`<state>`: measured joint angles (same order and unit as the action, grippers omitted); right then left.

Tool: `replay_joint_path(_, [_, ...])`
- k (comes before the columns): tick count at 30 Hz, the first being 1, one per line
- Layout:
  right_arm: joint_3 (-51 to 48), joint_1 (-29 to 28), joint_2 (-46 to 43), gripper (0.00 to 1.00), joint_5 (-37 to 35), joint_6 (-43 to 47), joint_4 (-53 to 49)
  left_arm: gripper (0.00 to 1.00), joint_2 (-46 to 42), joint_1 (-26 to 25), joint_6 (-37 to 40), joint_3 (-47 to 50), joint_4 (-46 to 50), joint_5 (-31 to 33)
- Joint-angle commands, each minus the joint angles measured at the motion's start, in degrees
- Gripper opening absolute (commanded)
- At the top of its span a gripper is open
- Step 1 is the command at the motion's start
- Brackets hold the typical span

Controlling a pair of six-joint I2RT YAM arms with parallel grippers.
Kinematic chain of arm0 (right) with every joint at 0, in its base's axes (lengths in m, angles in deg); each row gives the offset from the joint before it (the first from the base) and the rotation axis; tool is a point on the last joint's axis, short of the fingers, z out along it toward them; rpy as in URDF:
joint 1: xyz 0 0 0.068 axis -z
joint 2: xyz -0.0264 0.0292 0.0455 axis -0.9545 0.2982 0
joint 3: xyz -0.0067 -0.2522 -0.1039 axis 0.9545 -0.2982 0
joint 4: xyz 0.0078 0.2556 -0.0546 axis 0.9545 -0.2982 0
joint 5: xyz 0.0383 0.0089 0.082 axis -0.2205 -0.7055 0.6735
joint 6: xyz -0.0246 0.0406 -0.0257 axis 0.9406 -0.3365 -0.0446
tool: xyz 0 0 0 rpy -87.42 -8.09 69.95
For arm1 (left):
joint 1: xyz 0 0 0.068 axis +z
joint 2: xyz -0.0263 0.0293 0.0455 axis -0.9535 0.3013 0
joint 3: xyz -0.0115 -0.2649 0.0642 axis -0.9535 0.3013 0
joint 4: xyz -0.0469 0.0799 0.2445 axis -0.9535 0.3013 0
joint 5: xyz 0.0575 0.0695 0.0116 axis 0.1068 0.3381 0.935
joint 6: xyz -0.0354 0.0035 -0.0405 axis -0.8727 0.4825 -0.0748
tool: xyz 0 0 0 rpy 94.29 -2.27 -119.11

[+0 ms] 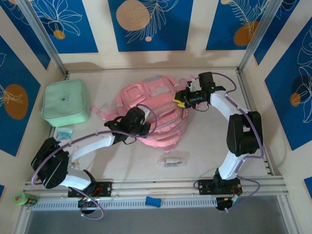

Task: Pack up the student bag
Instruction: Unzip the student bag at the top-center of the table.

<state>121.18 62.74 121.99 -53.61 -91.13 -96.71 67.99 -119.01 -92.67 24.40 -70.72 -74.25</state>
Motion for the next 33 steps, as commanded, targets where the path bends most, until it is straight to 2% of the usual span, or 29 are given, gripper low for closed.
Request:
replay_joint_path(1, [-8.18, -1.89, -7.03, 0.43, 3.75, -7.94, 8.32, 0.0, 2.12, -0.74, -1.01, -2.98, -2.59, -3.81])
replay_joint_path(6, [-16.97, -5.96, -11.84, 0.47, 0.11, -15.37, 16.6, 0.0, 2.58, -0.74, -0.98, -3.05, -3.4, -3.95])
replay_joint_path(10, [-17.16, -8.19, -10.39, 0.46, -2.87, -17.18, 19.3, 0.0, 1.85, -0.74, -1.26, -2.95, -3.21, -3.16])
replay_joint_path(12, [-16.43, -8.22, -8.91, 0.4, -2.82, -17.5, 20.11, 0.0, 1.23, -0.81, -0.97, -2.36, -3.49, -2.87])
replay_joint_path(17, [-14.87, -7.34, -8.03, 0.12, -3.06, -15.0, 17.74, 0.0, -0.88, -0.65, 1.77, -2.14, 0.62, 0.31])
replay_joint_path(22, [-12.39, -4.71, -9.0, 0.0, -3.07, -8.73, 10.95, 0.0, -3.87, -0.09, 10.69, 0.25, 2.71, 8.65])
replay_joint_path(25, [-10.62, -2.68, -8.61, 0.0, -1.13, -6.03, 7.85, 0.0, -4.08, 2.48, 14.52, 1.63, 2.0, 11.21])
replay_joint_path(28, [-8.52, -1.73, -7.58, 0.0, -0.59, -3.08, 4.76, 0.0, -2.82, 7.23, 16.34, 1.25, 2.16, 9.55])
replay_joint_path(33, [-6.88, -1.76, -5.76, 0.0, -0.59, -1.53, 3.43, 0.0, -2.17, 12.34, 18.53, 1.08, -0.84, 7.82])
